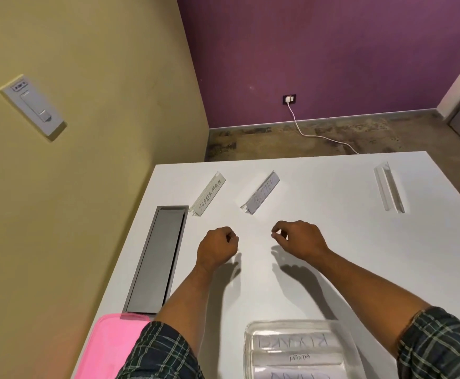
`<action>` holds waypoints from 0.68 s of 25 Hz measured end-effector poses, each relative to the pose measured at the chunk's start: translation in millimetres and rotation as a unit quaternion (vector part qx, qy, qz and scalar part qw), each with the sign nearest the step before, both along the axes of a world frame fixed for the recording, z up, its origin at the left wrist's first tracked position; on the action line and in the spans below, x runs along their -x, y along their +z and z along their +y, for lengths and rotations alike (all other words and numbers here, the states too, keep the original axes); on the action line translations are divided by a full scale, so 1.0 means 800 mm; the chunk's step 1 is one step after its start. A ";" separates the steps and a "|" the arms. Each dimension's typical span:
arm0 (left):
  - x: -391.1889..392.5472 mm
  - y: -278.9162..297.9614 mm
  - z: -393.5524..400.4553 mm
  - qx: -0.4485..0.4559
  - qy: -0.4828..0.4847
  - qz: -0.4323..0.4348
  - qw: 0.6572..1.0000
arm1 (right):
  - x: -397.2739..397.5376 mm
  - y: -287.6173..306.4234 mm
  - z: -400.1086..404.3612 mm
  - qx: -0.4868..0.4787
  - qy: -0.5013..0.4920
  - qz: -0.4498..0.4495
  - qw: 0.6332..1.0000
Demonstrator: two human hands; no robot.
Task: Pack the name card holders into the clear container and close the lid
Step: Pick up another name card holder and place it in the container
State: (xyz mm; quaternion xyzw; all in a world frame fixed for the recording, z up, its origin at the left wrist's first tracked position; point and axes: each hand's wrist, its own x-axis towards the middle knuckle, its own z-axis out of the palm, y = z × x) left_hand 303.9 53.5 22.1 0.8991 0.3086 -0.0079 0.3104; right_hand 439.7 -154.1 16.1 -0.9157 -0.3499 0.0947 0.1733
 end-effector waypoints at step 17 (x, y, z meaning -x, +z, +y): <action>-0.156 -0.094 0.049 0.192 0.003 0.020 0.981 | -0.085 -0.114 0.155 0.018 -0.092 0.085 0.992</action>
